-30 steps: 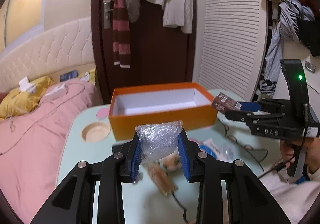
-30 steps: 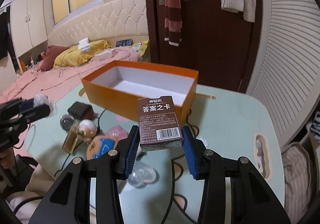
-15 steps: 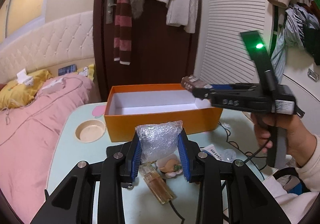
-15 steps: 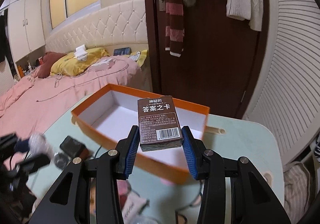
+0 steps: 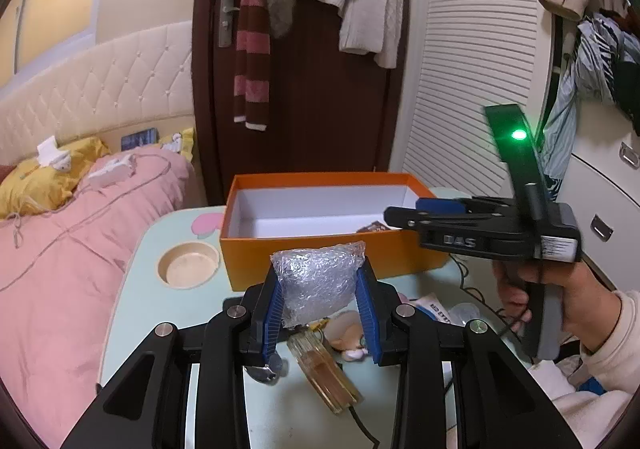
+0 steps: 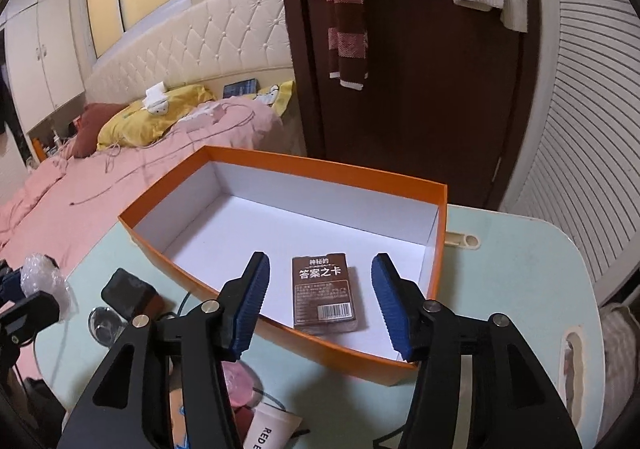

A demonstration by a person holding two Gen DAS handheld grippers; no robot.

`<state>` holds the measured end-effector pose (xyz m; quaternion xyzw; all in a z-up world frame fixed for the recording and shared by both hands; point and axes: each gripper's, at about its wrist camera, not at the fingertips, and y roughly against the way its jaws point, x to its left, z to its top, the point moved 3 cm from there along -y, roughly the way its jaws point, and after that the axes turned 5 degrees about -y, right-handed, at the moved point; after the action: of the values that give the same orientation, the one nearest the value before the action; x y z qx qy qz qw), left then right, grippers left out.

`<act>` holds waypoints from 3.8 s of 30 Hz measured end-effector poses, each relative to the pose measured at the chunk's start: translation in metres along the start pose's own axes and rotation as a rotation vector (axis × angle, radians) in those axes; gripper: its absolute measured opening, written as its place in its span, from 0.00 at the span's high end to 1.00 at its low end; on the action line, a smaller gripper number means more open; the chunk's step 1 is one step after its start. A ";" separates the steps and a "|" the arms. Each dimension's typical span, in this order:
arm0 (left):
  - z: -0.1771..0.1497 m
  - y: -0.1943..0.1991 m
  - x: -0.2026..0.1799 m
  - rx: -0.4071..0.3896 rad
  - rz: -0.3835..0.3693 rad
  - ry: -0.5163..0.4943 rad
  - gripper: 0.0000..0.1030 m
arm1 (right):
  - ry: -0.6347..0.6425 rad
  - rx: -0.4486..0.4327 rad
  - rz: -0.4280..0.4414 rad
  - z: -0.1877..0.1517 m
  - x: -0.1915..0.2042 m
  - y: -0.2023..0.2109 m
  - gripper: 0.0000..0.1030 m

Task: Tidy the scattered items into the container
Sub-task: 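Lower the clear plastic bag into the orange box and open the left gripper, then grasp the perfume bottle with the left gripper while the right grasps the clear heart piece, then lower the perfume bottle into the orange box with the left while the right lowers the heart piece in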

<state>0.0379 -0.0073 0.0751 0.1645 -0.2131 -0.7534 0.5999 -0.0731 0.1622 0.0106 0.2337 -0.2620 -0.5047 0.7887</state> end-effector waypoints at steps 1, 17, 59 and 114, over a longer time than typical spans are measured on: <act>0.002 0.000 0.001 -0.002 0.001 0.000 0.69 | -0.012 -0.018 0.022 0.000 -0.001 0.005 0.47; 0.063 -0.072 -0.003 0.100 0.011 -0.046 0.69 | -0.231 -0.136 0.190 -0.029 -0.039 0.088 0.47; -0.062 -0.021 -0.008 0.196 -0.052 0.009 0.70 | 0.003 0.133 0.096 -0.089 -0.014 0.060 0.47; 0.016 -0.024 0.000 0.053 -0.032 -0.038 0.84 | 0.076 -0.027 0.070 -0.030 0.006 0.076 0.62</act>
<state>0.0100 -0.0009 0.0761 0.1693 -0.2420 -0.7598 0.5792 0.0000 0.1888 0.0372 0.2324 -0.2330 -0.4712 0.8183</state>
